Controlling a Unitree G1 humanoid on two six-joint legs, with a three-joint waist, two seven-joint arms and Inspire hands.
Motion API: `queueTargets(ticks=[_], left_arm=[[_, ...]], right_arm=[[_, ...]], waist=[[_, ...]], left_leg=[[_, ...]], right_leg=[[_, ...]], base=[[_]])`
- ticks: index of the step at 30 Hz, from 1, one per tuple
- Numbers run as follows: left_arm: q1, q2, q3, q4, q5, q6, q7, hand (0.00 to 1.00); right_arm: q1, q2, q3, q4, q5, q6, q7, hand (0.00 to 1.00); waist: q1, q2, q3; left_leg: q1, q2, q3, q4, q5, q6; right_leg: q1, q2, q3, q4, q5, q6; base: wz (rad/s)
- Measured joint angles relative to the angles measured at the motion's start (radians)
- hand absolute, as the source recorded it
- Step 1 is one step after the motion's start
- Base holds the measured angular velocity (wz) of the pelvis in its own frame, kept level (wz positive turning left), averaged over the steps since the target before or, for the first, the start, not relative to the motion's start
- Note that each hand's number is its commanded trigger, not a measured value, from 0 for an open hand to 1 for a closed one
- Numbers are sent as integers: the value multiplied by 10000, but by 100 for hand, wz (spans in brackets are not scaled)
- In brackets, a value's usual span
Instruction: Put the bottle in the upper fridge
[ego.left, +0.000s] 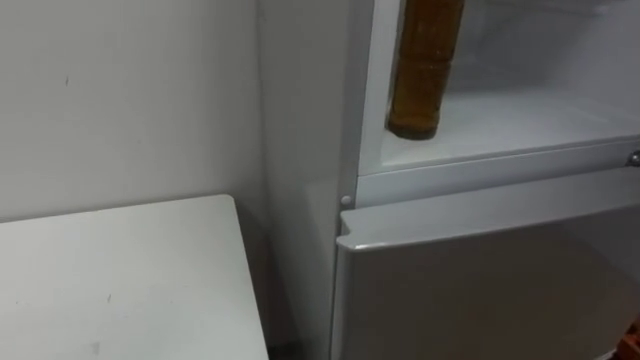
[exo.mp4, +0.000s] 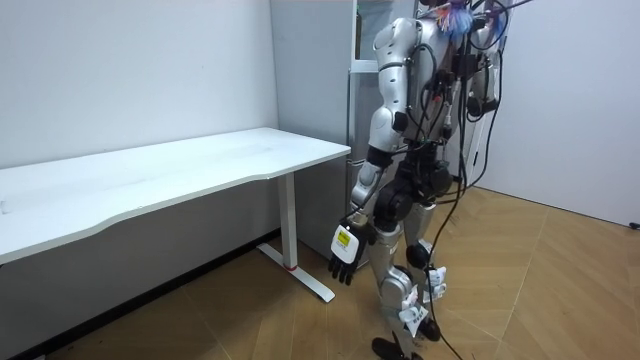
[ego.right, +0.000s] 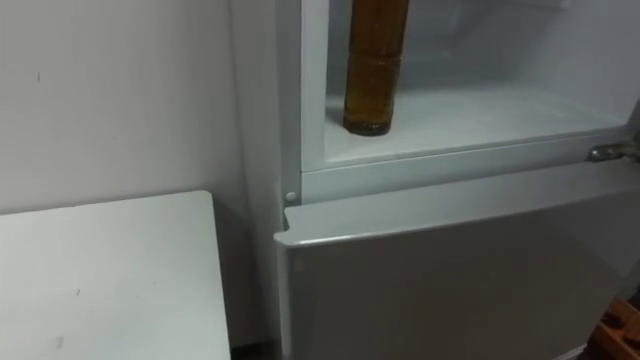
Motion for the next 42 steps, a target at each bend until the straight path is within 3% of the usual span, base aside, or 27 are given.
queueTargets(ticks=[9,14,42], left_arm=[[-18,-1,-1,45,4,-56,8,0],[-15,0,-2,76,-77,-88,1,0],[-50,35,12,366,-96,-593,-434,0]], right_arm=[[1,55,416,-116,-555,148,161,0],[1,59,938,-239,-773,149,622,0],[166,106,1902,-514,-2214,171,3123,0]], waist=[[254,-2,0],[267,-7,-2],[584,-66,23]], left_leg=[[18,8,-10,23,1,-2],[4,15,-22,54,2,-3],[-14,0,-15,121,2,-2]], right_leg=[[-29,0,13,71,-3,-4],[-26,1,9,70,2,-13],[22,-67,-151,99,8,-13]], base=[[-1],[0],[1]])
